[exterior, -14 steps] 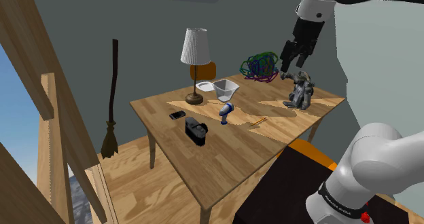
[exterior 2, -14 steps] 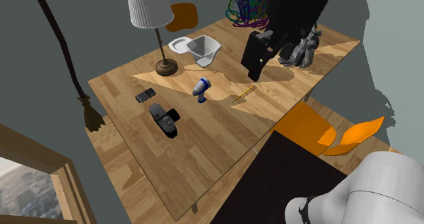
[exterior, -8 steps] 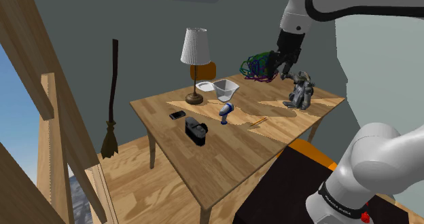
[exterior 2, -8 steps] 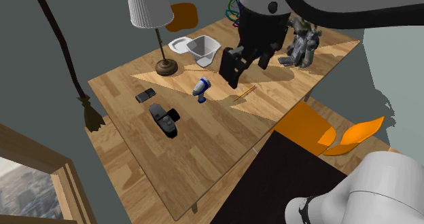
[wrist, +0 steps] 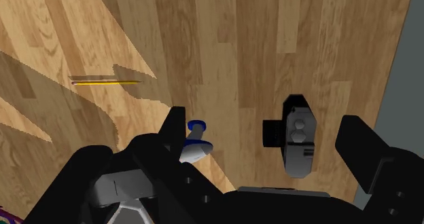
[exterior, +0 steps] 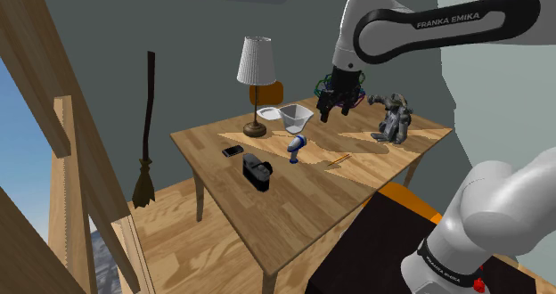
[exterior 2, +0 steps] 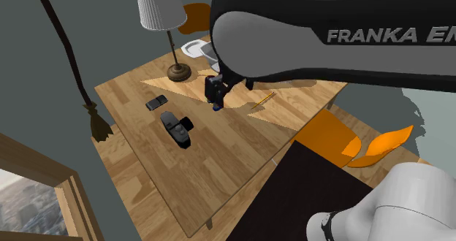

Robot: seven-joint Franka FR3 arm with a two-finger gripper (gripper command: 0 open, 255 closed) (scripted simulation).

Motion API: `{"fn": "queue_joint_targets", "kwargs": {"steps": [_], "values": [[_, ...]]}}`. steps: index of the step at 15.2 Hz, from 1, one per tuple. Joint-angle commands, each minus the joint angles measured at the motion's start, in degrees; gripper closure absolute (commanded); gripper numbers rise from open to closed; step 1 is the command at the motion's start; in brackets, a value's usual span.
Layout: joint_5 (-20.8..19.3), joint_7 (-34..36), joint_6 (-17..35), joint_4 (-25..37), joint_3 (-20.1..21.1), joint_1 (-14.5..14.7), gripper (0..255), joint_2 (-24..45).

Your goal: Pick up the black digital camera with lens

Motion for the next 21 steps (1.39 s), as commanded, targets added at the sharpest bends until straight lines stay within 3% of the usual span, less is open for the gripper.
{"fn": "queue_joint_targets", "kwargs": {"steps": [1, 11, 21], "values": [[0.2, 0.7, 3.2, 0.6, 0.2, 0.2, 0, 3.8], [1.3, 4.0, 16.6, 6.8, 1.3, 1.2, 0, 24.2], [1.9, 6.6, 24.0, 20.5, 2.1, 2.1, 0, 46.0]]}}
